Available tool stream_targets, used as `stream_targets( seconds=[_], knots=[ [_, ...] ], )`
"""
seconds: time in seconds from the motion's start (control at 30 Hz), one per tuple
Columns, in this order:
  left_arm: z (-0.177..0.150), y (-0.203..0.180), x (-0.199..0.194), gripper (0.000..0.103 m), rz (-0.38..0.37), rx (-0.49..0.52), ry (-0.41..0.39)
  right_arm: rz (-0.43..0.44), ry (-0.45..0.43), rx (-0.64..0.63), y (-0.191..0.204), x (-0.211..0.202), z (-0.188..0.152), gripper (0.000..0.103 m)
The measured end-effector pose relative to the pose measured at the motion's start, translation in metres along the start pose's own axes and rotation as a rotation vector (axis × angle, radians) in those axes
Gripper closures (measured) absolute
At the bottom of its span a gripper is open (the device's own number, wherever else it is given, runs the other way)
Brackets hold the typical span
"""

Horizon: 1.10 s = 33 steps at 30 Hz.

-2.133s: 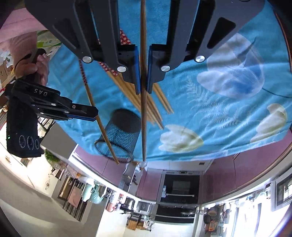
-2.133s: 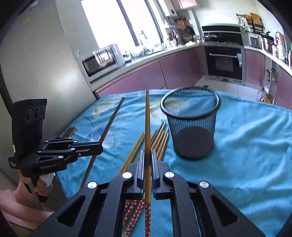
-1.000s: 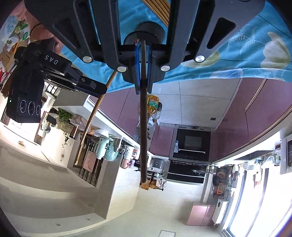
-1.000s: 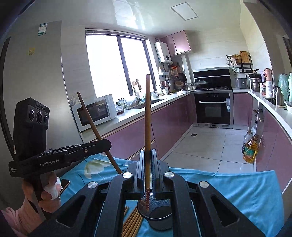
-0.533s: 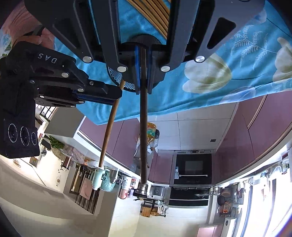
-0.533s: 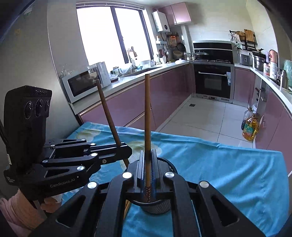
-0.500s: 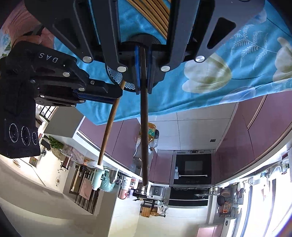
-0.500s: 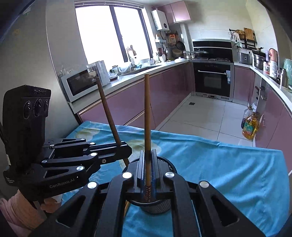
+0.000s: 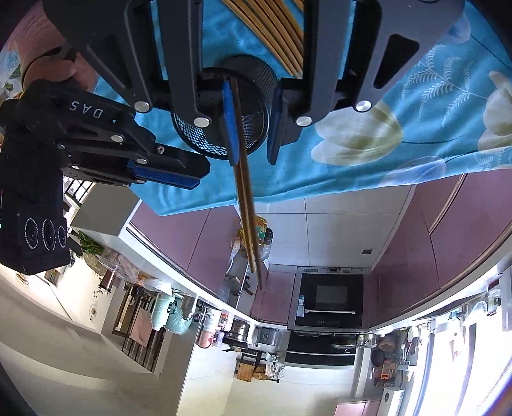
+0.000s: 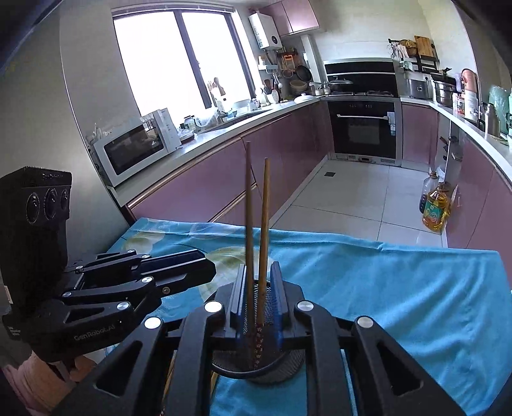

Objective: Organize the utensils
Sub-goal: 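Lower both chopsticks into the mesh cup and open both tools, then grasp a red-tipped chopstick with the right tool while the left tool grasps another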

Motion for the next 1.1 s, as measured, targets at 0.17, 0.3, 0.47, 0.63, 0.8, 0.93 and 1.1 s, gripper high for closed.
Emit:
stream_targets(
  seconds=[0.17,0.3,0.47,0.63,0.8,0.93,1.1],
  knots=[
    [-0.002,0.015,-0.027,0.073,0.014,-0.036,-0.053,0.025,-0.032,-0.012,0.008,-0.018,-0.002,0.075],
    [-0.015,0.024,-0.055,0.065,0.048,-0.014,-0.074,0.077,-0.048,-0.056,0.025,-0.039,-0.011,0.063],
    [-0.047,0.033,-0.073,0.064,0.076,0.006,-0.015,0.126,0.027,-0.079,0.044,-0.046,-0.047,0.060],
    [-0.096,0.038,-0.077,0.064,0.098,0.016,0.096,0.121,0.135,-0.070,0.049,-0.037,-0.090,0.060],
    [-0.136,0.038,-0.079,0.064,0.092,0.020,0.181,0.098,0.197,-0.039,0.048,-0.030,-0.119,0.060],
    [-0.156,0.036,-0.082,0.064,0.092,0.025,0.213,0.086,0.210,-0.018,0.047,-0.029,-0.129,0.060],
    [-0.165,0.034,-0.085,0.066,0.097,0.033,0.222,0.084,0.219,-0.007,0.046,-0.031,-0.134,0.060]
  ],
)
Point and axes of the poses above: each gripper's, at about its wrist camera, not at the fingertips, and x roughly the way its jaws point, y to its left, z to its top, the point moved 2 cm from there along x, roughly the way its jaws point, and after that the axes turned 15 degrees about -y, right-handed, at the moved point
